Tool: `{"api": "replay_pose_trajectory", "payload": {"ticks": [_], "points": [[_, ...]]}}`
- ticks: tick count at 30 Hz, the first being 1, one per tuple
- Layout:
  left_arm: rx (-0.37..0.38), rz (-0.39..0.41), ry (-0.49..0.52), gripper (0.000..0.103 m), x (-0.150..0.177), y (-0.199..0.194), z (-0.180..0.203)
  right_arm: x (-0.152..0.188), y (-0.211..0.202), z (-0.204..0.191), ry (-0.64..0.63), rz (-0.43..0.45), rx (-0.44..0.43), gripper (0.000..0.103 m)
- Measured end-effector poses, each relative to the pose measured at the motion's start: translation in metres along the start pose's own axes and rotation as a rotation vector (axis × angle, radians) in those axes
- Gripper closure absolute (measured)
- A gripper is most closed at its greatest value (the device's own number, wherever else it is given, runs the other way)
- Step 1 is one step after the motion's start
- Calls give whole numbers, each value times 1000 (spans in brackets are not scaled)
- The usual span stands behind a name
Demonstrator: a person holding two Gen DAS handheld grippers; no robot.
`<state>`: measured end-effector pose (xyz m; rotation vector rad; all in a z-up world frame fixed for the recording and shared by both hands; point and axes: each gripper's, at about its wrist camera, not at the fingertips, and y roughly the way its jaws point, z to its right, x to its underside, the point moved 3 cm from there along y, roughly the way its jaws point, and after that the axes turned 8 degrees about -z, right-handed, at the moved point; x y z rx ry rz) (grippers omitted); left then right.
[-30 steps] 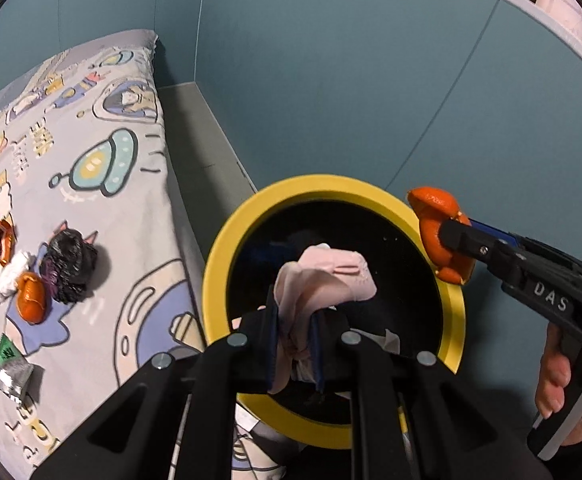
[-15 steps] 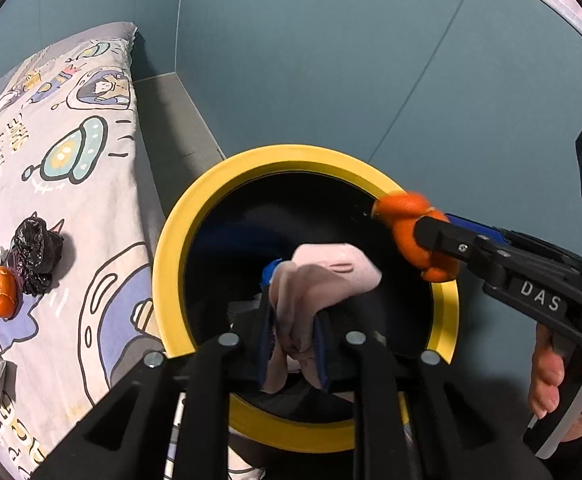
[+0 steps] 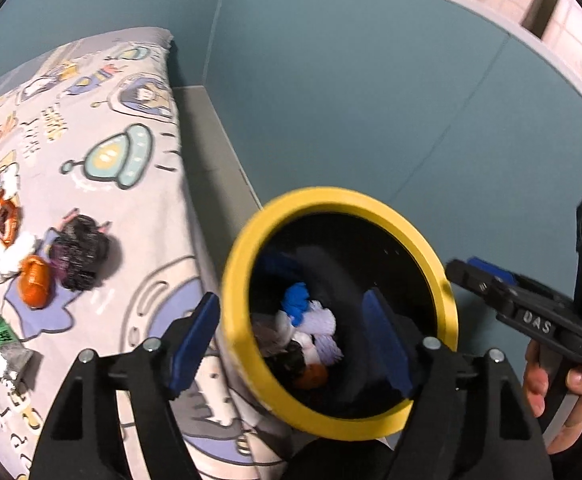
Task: Collect trash
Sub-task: 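Move both tools back over the remaining trash on the bed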
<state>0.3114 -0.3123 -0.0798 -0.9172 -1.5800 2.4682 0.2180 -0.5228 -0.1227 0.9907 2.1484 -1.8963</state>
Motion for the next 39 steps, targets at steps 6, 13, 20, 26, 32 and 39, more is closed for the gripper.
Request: {"api": "replay_pose_trajectory", "payload": {"ticks": [6, 13, 20, 26, 32, 39], "points": [[-41, 43, -62, 26, -11, -23, -37, -7, -8, -31, -46, 18, -17, 42], [-123, 112, -103, 19, -16, -55, -80, -17, -8, -76, -107, 32, -54, 36], [-198, 134, -181, 17, -21, -75, -139, -24, 11, -127, -175, 10, -90, 36], [-252, 130, -245, 17, -20, -82, -189, -28, 31, -170, -232, -22, -117, 35], [-284, 123, -316, 17, -17, -85, -237, -31, 55, -208, -274, -59, -138, 35], [-324, 121, -381, 16, -12, -79, -289, -31, 84, -242, -310, -98, -152, 34]]}}
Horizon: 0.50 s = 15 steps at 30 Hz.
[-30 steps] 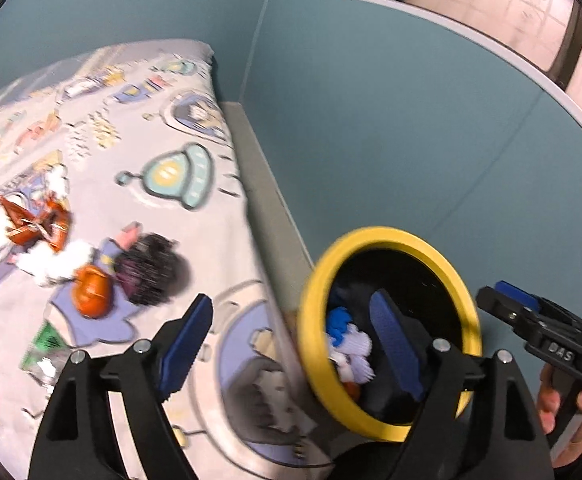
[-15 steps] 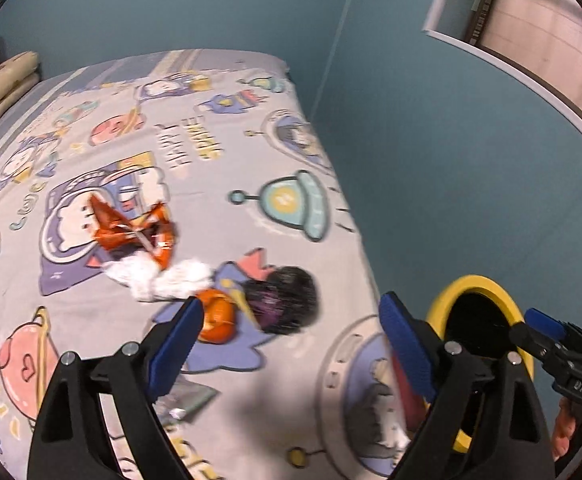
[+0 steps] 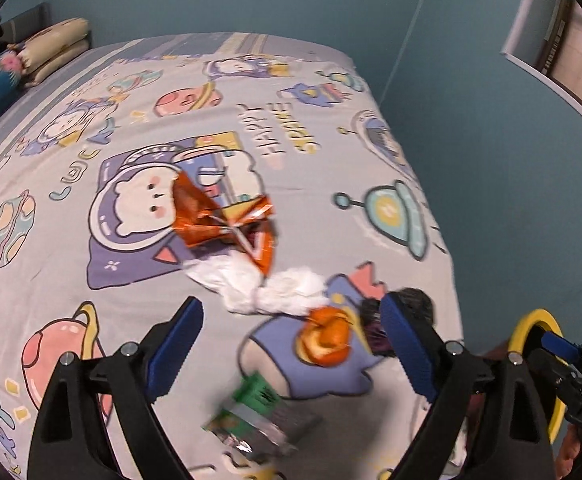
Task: Collect trash
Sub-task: 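Move both tools back over the remaining trash on the bed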
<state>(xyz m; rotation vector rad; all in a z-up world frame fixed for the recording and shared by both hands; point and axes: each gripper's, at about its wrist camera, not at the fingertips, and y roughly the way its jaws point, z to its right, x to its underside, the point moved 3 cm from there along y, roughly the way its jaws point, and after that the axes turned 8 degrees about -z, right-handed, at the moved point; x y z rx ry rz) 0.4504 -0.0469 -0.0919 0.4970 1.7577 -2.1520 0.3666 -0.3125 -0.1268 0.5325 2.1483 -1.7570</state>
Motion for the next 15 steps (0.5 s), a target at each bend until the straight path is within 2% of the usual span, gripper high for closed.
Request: {"api": "replay_pose_trajectory", "payload": {"ticks": [10, 15], "points": [[-76, -25, -83, 16, -23, 45, -56, -17, 58, -26, -13, -60, 2, 34], [-87, -46, -120, 16, -32, 62, -76, -23, 80, -31, -9, -94, -7, 34]]}}
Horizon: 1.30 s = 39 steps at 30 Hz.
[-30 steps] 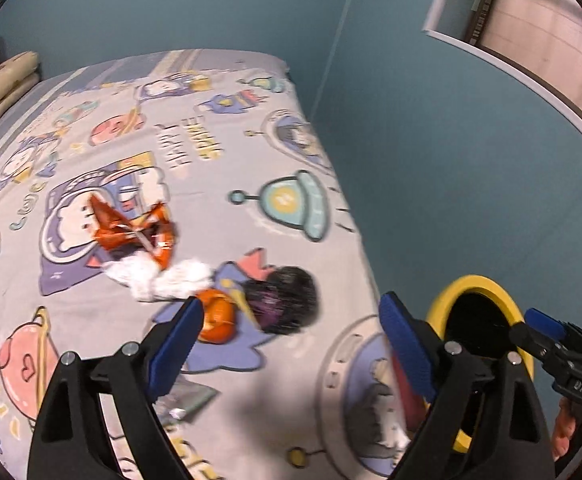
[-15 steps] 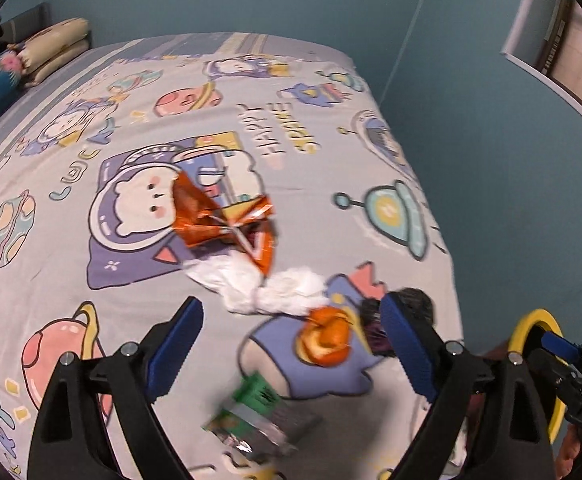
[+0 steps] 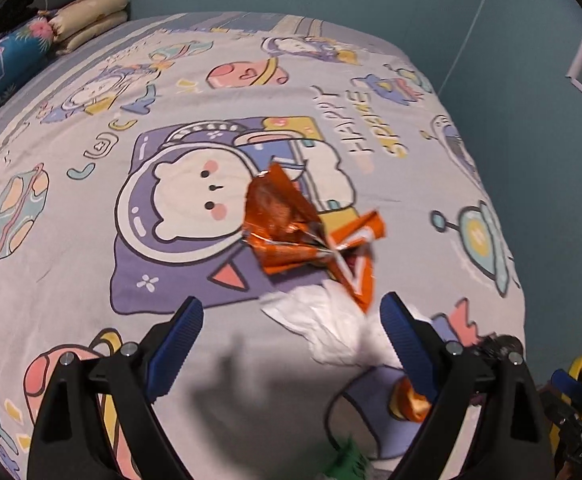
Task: Collect trash
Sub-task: 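Move both tools back over the remaining trash on the bed, then grasp the orange snack wrapper with the left tool while the right tool grasps the black bag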
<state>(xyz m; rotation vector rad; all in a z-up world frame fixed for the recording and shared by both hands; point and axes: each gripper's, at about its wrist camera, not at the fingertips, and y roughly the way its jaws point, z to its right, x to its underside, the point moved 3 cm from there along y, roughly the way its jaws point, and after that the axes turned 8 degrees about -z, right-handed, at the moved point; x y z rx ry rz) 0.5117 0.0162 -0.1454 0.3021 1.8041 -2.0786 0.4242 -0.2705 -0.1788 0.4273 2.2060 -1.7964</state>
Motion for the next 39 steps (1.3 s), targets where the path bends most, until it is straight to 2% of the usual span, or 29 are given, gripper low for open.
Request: {"api": "replay_pose_trajectory", "payload": {"ticks": [7, 17, 23, 27, 30, 32, 35, 39], "points": [[-6, -33, -57, 16, -18, 28, -17, -10, 17, -8, -11, -11, -1, 33], [-32, -52, -59, 19, -42, 63, -13, -16, 43, -14, -23, -31, 37, 33], [-34, -29, -49, 27, -49, 73, -5, -15, 56, -28, -72, -33, 75, 40], [-35, -23, -34, 28, -54, 77, 4, -19, 66, -31, -72, -33, 100, 48], [-54, -6, 6, 33, -57, 78, 16, -21, 66, -35, -78, -20, 100, 52], [-75, 9, 38, 42, -59, 78, 26, -22, 67, -36, -77, -16, 99, 53], [-129, 36, 80, 50, -62, 81, 39, -21, 69, -35, -70, -20, 93, 53], [-141, 34, 54, 55, -75, 90, 41, -20, 68, -34, -66, -20, 87, 54]]}}
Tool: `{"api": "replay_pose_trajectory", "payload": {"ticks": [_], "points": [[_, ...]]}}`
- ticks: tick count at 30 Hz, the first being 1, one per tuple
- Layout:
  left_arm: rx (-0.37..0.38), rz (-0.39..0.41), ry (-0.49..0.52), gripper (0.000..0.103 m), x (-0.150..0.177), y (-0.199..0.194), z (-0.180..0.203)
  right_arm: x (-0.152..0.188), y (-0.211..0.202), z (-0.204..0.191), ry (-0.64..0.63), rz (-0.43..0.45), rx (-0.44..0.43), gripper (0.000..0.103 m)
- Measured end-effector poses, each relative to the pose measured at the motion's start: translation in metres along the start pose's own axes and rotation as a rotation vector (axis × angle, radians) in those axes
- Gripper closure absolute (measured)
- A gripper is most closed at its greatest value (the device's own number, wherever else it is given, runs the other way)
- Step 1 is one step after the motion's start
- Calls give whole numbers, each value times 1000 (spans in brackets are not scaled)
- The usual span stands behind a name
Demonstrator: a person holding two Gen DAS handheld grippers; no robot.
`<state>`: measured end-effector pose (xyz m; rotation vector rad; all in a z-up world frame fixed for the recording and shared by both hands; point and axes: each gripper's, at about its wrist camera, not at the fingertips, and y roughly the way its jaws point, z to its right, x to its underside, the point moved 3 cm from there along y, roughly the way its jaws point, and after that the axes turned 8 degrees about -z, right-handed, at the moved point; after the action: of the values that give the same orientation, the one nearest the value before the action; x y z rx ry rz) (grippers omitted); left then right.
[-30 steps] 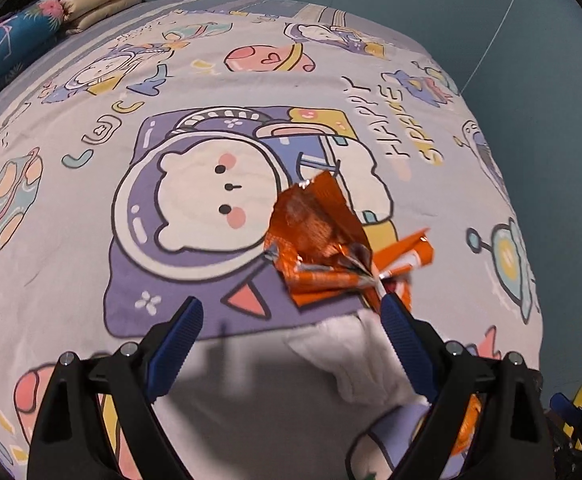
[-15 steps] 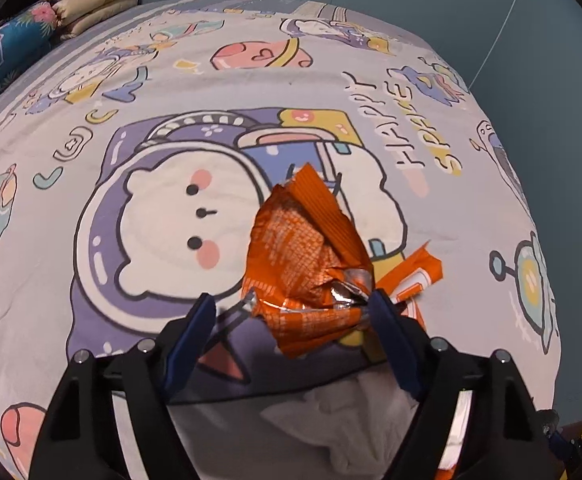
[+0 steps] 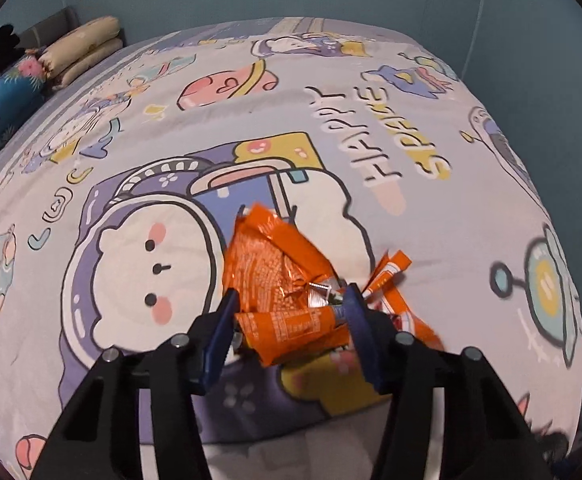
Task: Collect trash
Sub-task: 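Grasp the orange snack wrapper with the left tool while the right tool grasps the black bag, then lift the wrapper and black bag and carry them toward the yellow bin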
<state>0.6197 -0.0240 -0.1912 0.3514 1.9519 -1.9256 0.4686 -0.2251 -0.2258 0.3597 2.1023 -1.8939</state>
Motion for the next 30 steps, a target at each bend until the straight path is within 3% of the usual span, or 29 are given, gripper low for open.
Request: {"api": "replay_pose_trajectory", "payload": {"ticks": [7, 8, 10, 17, 30], "points": [[12, -10, -14, 71, -7, 11, -3, 0, 0, 1, 5, -2, -9, 54], [15, -6, -18, 80, -6, 10, -3, 0, -1, 1, 7, -2, -12, 55], [12, 0, -24, 89, -4, 8, -7, 1, -2, 1, 5, 1, -16, 58], [33, 24, -9, 95, 2, -5, -7, 1, -9, 0, -15, 31, -13, 75], [144, 95, -10, 98, 18, -77, -23, 6, -43, 12, 32, 102, -86, 80]]}}
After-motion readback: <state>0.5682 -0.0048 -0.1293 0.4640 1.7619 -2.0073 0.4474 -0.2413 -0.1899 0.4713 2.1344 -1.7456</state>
